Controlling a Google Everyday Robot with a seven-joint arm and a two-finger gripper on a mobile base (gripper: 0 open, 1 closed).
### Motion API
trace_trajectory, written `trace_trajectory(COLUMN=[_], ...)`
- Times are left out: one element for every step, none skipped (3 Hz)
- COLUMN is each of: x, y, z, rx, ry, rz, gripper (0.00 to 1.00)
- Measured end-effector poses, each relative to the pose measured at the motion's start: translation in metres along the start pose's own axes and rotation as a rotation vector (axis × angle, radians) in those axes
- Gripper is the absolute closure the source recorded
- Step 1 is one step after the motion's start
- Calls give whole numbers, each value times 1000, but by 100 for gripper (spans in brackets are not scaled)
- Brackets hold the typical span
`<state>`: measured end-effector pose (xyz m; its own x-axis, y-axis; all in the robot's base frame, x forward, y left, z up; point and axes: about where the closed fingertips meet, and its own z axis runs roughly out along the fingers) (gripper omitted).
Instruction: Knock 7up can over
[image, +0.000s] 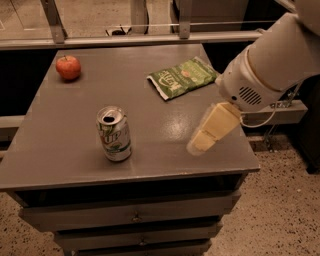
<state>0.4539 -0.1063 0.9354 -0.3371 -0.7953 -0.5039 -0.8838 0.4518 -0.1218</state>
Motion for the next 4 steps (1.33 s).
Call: trace_trajectory(x=[-26,-35,-37,-54], y=[14,16,18,35], z=[31,37,39,62], rx=[-38,-37,-41,-92], ry=[-91,-123,-133,-221], rz=[39,46,46,38], gripper=[0,0,0,0])
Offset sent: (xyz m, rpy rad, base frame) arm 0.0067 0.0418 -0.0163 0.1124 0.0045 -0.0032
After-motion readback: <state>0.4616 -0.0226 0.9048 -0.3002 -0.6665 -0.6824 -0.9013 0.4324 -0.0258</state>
